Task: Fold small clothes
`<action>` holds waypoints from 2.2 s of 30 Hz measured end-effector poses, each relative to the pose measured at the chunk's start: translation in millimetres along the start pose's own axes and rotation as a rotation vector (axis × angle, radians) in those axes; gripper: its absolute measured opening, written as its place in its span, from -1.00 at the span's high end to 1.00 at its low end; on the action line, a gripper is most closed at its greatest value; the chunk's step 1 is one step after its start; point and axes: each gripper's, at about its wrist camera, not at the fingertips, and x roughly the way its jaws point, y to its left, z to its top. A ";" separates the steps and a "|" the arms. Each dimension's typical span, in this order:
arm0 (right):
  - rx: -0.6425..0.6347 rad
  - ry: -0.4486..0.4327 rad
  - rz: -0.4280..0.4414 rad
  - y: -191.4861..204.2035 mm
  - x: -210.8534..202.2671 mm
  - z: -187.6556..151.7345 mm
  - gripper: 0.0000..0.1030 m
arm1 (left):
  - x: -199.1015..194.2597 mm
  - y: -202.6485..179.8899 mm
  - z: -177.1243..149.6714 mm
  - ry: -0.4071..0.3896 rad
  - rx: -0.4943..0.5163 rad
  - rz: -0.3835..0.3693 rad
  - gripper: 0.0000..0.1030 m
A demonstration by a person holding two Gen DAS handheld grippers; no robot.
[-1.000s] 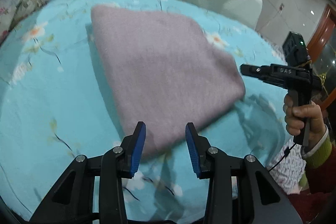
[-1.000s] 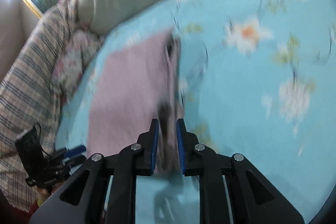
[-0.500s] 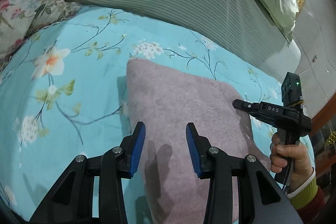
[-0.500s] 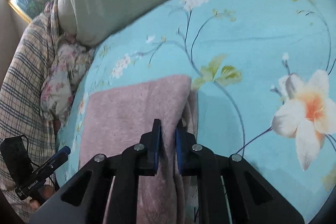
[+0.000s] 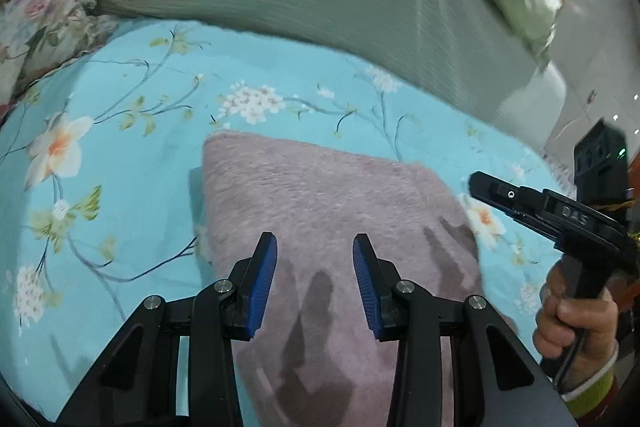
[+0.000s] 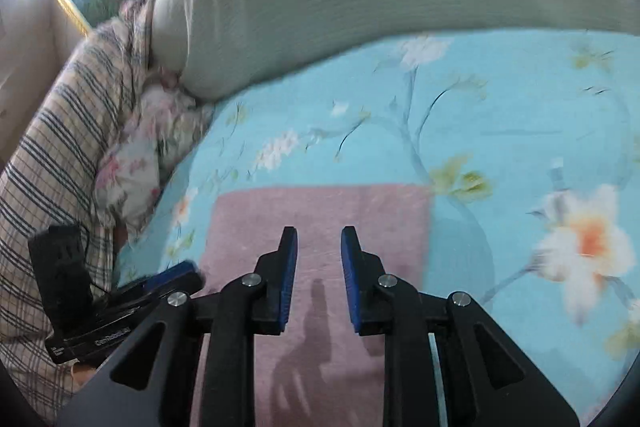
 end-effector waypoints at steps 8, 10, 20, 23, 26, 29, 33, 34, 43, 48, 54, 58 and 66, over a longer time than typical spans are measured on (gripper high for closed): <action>0.114 -0.011 0.004 -43.0 35.2 -14.1 0.89 | 60.1 22.5 4.0 0.089 -0.012 0.101 0.22; 0.111 -0.007 -0.003 -40.4 35.0 -14.1 0.89 | 60.6 18.4 2.7 0.083 0.020 0.118 0.22; 0.073 0.003 0.025 -10.1 -42.4 -64.2 0.80 | -9.1 4.4 -27.5 0.029 0.030 0.037 0.28; 0.055 0.020 0.042 -2.3 -69.8 -98.9 0.80 | -41.5 -5.2 -56.7 0.010 0.042 -0.047 0.28; 0.034 0.056 0.022 1.6 -84.1 -134.3 0.79 | -65.5 -18.1 -92.2 0.016 0.066 -0.106 0.28; 0.020 0.087 -0.046 -2.8 -87.9 -162.0 0.79 | -69.7 -28.7 -124.8 0.067 0.091 -0.110 0.28; 0.065 0.074 -0.040 -16.8 -94.9 -183.9 0.80 | -54.7 -29.0 -160.6 0.142 0.118 -0.039 0.30; 0.055 0.069 -0.050 -14.7 -97.4 -185.7 0.80 | -57.1 -29.0 -165.1 0.125 0.119 -0.037 0.30; -0.046 0.064 -0.136 1.2 -99.5 -202.6 0.79 | -57.1 -26.0 -169.2 0.093 0.112 -0.014 0.30; -0.054 0.056 -0.152 6.0 -103.3 -204.2 0.79 | -60.1 -30.1 -176.8 0.082 0.113 0.009 0.30; -0.051 0.056 -0.150 5.3 -105.0 -203.5 0.79 | -68.2 -32.9 -181.4 0.077 0.096 0.028 0.30; -0.046 0.053 -0.156 8.0 -108.5 -205.1 0.79 | -69.7 -31.4 -181.3 0.084 0.079 0.036 0.30; -0.019 0.044 -0.109 14.6 -128.1 -213.4 0.52 | -96.2 -28.8 -183.7 0.055 0.027 0.168 -0.17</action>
